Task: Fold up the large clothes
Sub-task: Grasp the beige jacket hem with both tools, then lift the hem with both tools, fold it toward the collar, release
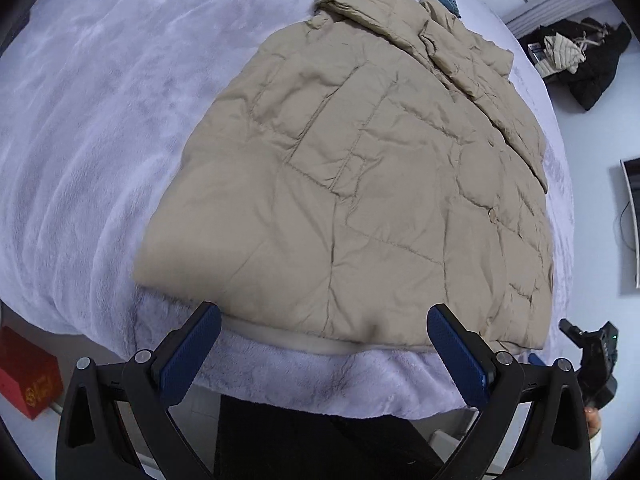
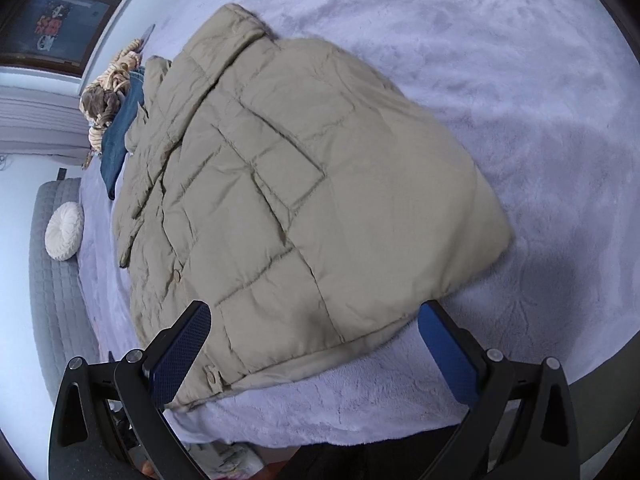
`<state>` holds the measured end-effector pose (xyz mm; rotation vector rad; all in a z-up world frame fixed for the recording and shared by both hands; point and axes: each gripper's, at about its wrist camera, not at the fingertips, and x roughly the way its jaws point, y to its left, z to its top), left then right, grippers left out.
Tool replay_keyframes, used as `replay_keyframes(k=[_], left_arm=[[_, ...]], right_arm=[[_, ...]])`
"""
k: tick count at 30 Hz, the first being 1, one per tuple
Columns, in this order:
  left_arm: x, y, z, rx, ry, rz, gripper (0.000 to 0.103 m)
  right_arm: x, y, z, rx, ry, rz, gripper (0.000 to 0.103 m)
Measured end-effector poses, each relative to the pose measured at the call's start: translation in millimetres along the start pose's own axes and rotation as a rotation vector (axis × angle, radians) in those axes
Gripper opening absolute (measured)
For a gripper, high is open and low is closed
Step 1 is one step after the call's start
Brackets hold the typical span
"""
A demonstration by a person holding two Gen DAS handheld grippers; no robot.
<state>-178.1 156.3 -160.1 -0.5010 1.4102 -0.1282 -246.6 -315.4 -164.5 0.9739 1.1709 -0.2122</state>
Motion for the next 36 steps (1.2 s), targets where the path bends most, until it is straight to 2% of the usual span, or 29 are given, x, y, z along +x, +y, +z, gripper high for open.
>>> replay_keyframes(k=[6, 11, 15, 16, 17, 18, 19, 20, 21, 22, 23, 24, 26, 30, 36], left_arm=[[23.5, 27.0, -7.7, -0.102, 0.074, -0.116, 0.103], [36.6, 22.0, 9.3, -0.133, 0.04, -0.187, 0.103], [51.6, 18.4, 28.1, -0.216, 0.009, -0.218, 0.103], [54.8, 17.2, 30.9, -0.23, 0.006, -0.219, 0.1], [56.4, 16.4, 33.2, -0.235, 0.002, -0.21, 0.096], [56.8, 14.0, 35.1, -0.229, 0.0, -0.2, 0.078], [57.5, 11.8, 36.4, -0.215, 0.005, -0.192, 0.051], [58.0, 8.6, 38.1, -0.19, 0.016, -0.183, 0.036], [57.6, 6.0, 39.4, -0.167, 0.021, -0.18, 0.018], [53.7, 3.0, 40.6, -0.144, 0.009, -0.18, 0.018], [47.4, -0.3, 41.7, -0.121, -0.014, -0.18, 0.018], [41.4, -2.9, 42.6, -0.101, -0.032, -0.181, 0.014], [27.6, -8.8, 45.3, -0.062, -0.064, -0.181, 0.014], [-1.6, -25.7, 52.6, 0.03, -0.129, -0.178, 0.014], [-47.6, -41.8, 69.3, 0.119, -0.217, -0.185, 0.014]], right_arm=[[12.6, -21.5, -10.5, 0.107, 0.029, 0.09, 0.103], [24.8, -35.8, -9.1, 0.215, 0.029, 0.164, 0.103], [32.7, -40.5, -3.9, 0.269, 0.018, 0.196, 0.103], [34.8, -41.4, -2.7, 0.283, 0.016, 0.206, 0.103], [36.3, -42.2, -1.5, 0.297, 0.015, 0.217, 0.103], [36.6, -42.9, -1.2, 0.308, 0.011, 0.229, 0.103], [35.9, -43.6, -1.2, 0.322, 0.003, 0.244, 0.103], [35.0, -44.6, -1.1, 0.339, -0.008, 0.265, 0.1], [34.0, -46.5, -1.1, 0.35, -0.014, 0.285, 0.097], [34.2, -47.1, -0.7, 0.362, -0.014, 0.302, 0.083], [34.8, -48.0, -0.8, 0.373, -0.009, 0.312, 0.065], [35.2, -48.8, -0.2, 0.38, -0.004, 0.315, 0.043], [33.1, -47.5, -0.9, 0.376, -0.01, 0.294, 0.01], [22.0, -32.9, -0.8, 0.317, -0.043, 0.28, 0.008], [-6.2, 2.6, 19.5, 0.157, -0.071, 0.227, 0.007]])
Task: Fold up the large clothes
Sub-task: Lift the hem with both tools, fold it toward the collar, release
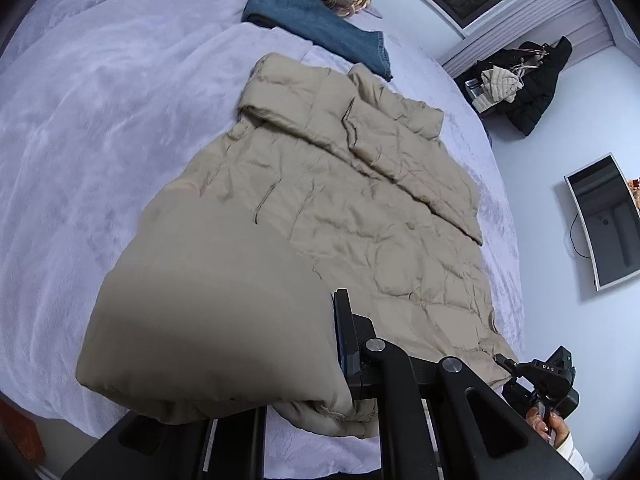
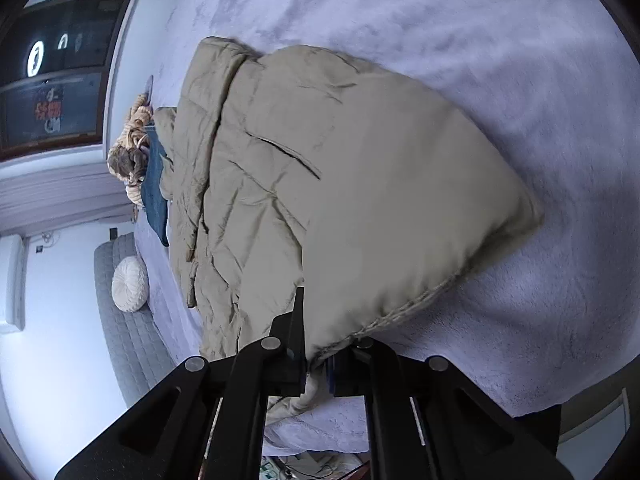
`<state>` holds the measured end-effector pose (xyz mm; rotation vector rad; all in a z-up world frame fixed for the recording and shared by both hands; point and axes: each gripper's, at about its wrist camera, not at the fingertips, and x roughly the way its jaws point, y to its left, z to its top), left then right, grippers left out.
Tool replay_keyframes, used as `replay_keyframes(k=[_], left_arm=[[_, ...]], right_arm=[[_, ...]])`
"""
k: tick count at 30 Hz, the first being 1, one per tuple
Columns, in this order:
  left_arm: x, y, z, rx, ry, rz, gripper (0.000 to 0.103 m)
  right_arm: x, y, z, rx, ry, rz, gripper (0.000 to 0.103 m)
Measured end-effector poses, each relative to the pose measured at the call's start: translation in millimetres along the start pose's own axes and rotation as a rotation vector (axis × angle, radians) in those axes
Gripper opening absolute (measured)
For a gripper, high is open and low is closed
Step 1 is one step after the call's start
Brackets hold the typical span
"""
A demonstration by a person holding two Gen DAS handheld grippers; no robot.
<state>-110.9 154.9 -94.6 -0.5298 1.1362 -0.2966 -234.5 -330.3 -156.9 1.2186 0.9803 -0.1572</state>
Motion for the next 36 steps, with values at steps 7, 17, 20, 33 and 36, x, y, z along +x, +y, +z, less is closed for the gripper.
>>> replay_keyframes(k=[7, 17, 20, 33, 36], left_arm=[[-16.7, -39.8, 58.1, 0.061, -0.107, 0.002, 0.014], [9.5, -93.2, 173.9, 0.098, -0.235, 0.081, 0.014], [30.2, -97.3, 203.7, 0.097, -0.245, 0.122, 0.014], [204.2, -51.2, 284.8, 0.108, -0.088, 0.235, 0.014], [230.0, -42.1, 290.2, 0.109, -0.079, 0.237, 0.014]], right_arm=[[-16.2, 81.1, 42.4, -0.229, -0.055, -0.031, 0.006], [9.9, 220.3, 144.9, -0.53, -0.069, -0.027, 0.006], [32.5, 254.1, 174.5, -0.588, -0.056, -0.043, 0.006], [178.2, 247.1, 265.2, -0.488, -0.031, -0.139, 0.006], [200.3, 233.0, 275.4, -0.459, -0.031, -0.131, 0.006]])
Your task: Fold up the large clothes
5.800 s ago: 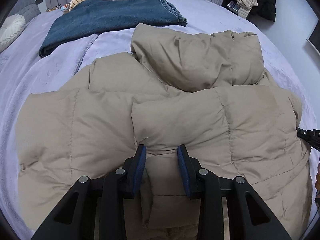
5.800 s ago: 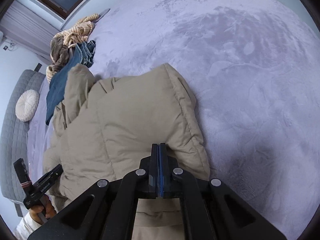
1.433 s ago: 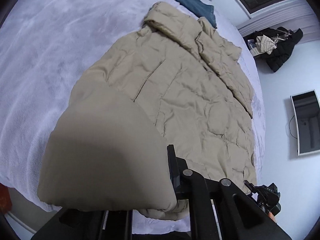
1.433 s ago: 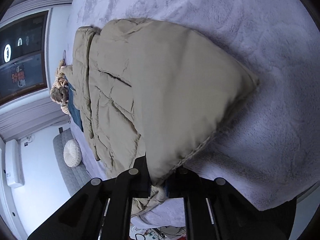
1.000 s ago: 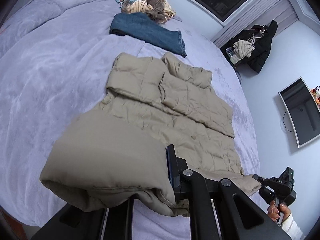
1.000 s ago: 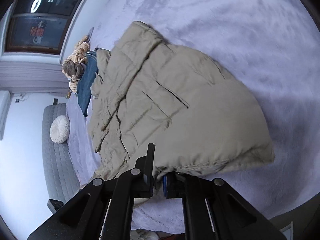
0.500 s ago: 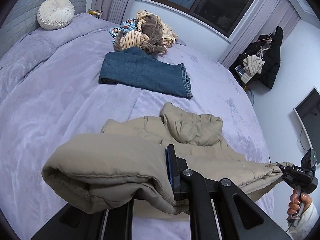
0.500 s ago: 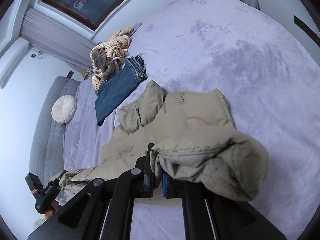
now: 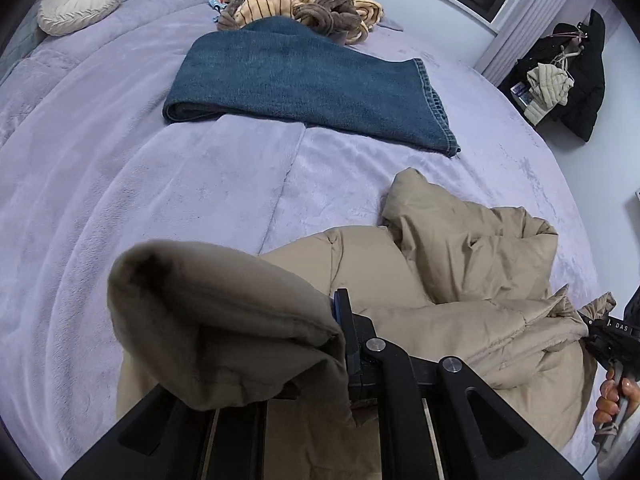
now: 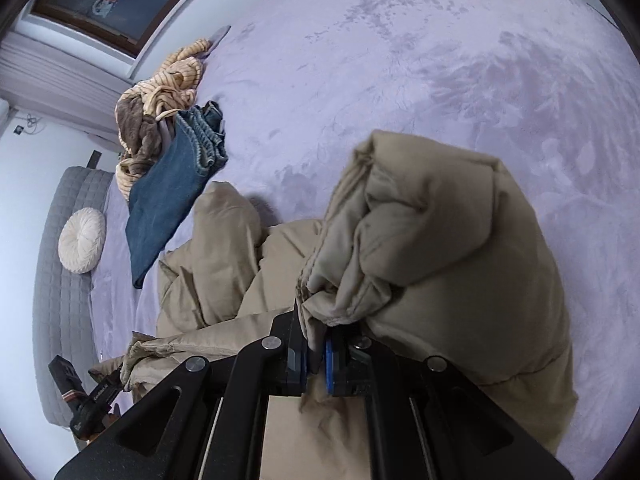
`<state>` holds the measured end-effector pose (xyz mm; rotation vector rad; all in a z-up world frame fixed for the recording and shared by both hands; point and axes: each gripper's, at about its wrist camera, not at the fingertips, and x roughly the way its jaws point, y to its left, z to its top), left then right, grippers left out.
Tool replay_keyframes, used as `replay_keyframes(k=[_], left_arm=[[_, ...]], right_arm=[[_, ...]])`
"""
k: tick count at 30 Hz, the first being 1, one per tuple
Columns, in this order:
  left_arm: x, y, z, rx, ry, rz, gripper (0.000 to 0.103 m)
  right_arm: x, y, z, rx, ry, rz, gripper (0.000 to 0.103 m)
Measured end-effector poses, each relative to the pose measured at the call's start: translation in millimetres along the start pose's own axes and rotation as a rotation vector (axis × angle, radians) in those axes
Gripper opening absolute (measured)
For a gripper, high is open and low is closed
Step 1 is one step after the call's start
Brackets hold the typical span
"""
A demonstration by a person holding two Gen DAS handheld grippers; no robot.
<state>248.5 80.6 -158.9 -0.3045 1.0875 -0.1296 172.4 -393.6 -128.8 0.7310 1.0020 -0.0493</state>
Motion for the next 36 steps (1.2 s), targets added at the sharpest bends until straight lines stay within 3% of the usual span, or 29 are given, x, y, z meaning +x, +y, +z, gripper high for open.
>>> replay_keyframes(k=[6, 8, 9, 10, 12, 13, 14, 15, 16, 17, 18, 19, 20, 21, 22, 26, 31, 36], left_arm=[[17.2, -0.5, 3.3, 0.017, 0.001, 0.006, 0.014], [10.3, 0.8, 3.9, 0.007, -0.01, -0.014, 0.021], [3.8, 3.0, 3.2, -0.011, -0.025, -0.045, 0.042], [-4.5, 5.6, 2.1, -0.03, -0.046, -0.076, 0.078], [-27.0, 8.0, -0.4, -0.054, -0.131, -0.03, 0.101], [-37.2, 7.9, -0.4, -0.048, -0.167, -0.014, 0.101], [-43.0, 7.7, 1.3, -0.039, -0.17, -0.012, 0.101], [-47.5, 7.7, 2.7, -0.038, -0.172, -0.004, 0.101], [-50.7, 7.6, 3.5, -0.039, -0.178, 0.0, 0.101], [-52.5, 6.2, 4.5, -0.033, -0.178, -0.007, 0.101], [-51.8, 2.5, 4.6, -0.014, -0.165, -0.028, 0.098], [-50.0, -1.9, 3.7, 0.009, -0.154, -0.046, 0.083], [-45.7, -8.0, 2.3, 0.042, -0.138, -0.058, 0.075], [-38.4, -15.7, 0.0, 0.08, -0.117, -0.056, 0.064], [-28.8, -23.8, -3.4, 0.118, -0.1, -0.044, 0.059], [17.3, -43.4, -12.2, 0.167, -0.061, 0.02, 0.058], [58.3, -41.6, -1.8, 0.14, -0.051, 0.05, 0.058], [60.8, -37.4, 16.8, 0.152, -0.047, 0.08, 0.058]], right_arm=[[18.0, -6.5, 7.2, -0.005, -0.012, 0.01, 0.006], [16.8, -5.8, 9.9, 0.002, -0.008, 0.016, 0.007], [15.9, -3.5, 11.0, 0.001, -0.002, 0.015, 0.008], [12.8, -0.9, 11.7, -0.006, 0.0, 0.018, 0.01], [5.1, 4.4, 12.3, -0.029, -0.002, 0.029, 0.024], [0.5, 7.8, 12.1, -0.042, -0.005, 0.03, 0.032], [-6.2, 11.5, 11.9, -0.056, -0.019, 0.034, 0.059], [-13.0, 14.0, 11.2, -0.069, -0.037, 0.035, 0.078], [-20.3, 18.1, 9.6, -0.083, -0.06, 0.033, 0.079], [-25.5, 21.9, 7.8, -0.096, -0.069, 0.026, 0.078], [-28.8, 26.1, 4.3, -0.11, -0.068, 0.015, 0.072], [-30.3, 29.3, -0.9, -0.127, -0.064, 0.016, 0.061], [-26.8, 32.7, -6.4, -0.152, -0.038, 0.007, 0.03], [-19.9, 36.9, -11.7, -0.183, -0.007, -0.01, 0.017], [-11.7, 40.4, -16.8, -0.221, 0.016, -0.025, 0.017], [24.9, 49.5, -22.5, -0.344, 0.025, -0.12, 0.014], [63.2, 41.4, 4.0, -0.328, 0.014, -0.14, 0.006], [73.5, 42.3, 19.3, -0.326, 0.025, -0.15, 0.002]])
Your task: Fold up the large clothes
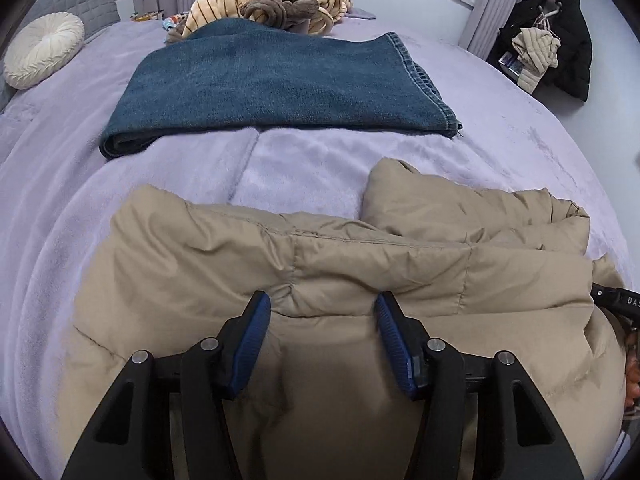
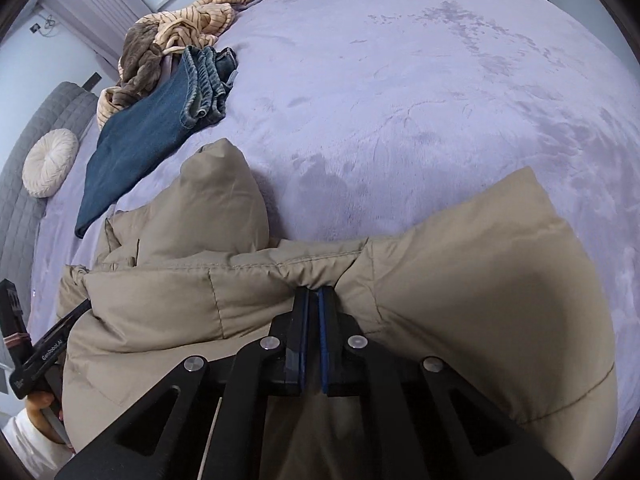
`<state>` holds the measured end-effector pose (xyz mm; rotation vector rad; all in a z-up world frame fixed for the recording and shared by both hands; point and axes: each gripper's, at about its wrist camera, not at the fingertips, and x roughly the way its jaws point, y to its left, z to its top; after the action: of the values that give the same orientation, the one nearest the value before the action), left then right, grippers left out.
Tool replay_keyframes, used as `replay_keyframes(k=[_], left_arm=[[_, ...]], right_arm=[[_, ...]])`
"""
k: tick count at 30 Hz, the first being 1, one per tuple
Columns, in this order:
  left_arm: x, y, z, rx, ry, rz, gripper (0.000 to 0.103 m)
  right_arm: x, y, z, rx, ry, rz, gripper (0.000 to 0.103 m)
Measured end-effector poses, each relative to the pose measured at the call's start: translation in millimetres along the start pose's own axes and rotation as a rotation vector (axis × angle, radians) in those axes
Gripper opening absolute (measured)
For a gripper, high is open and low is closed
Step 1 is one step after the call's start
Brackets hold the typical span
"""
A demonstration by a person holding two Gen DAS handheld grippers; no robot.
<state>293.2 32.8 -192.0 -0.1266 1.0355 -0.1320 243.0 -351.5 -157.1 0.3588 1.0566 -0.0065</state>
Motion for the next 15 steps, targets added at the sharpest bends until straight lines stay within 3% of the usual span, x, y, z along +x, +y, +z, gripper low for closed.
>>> replay_keyframes(k=[2, 5, 7, 11, 15], left_arm=[[-6.5, 16.8, 5.9, 0.0, -0.032, 0.055, 0.058], [-1.9, 51.1, 9.9, -0.057, -0.023, 0.115, 0.058], [5.5, 68.8, 9.3, -0.096, -0.012, 0.116, 0.058], [24.1, 85.1, 10.1, -0.168, 0.015, 0.079, 0.058], [22.3, 83.0, 13.7, -0.163, 0.021, 0.114, 0.058]], right_arm=[[-12.5, -5.4, 0.4, -0.019, -0.007, -0.023, 0.003], [-32.5, -26.5, -2.3, -0.017, -0.052, -0.141, 0.003], [-36.9, -48.5, -5.3, 0.03, -0.07, -0.215, 0.002], [-20.2, -84.4, -5.3, 0.159, -0.045, -0.176, 0.002], [-14.7, -77.2, -1.6, 0.133, -0.044, -0.221, 0.005]])
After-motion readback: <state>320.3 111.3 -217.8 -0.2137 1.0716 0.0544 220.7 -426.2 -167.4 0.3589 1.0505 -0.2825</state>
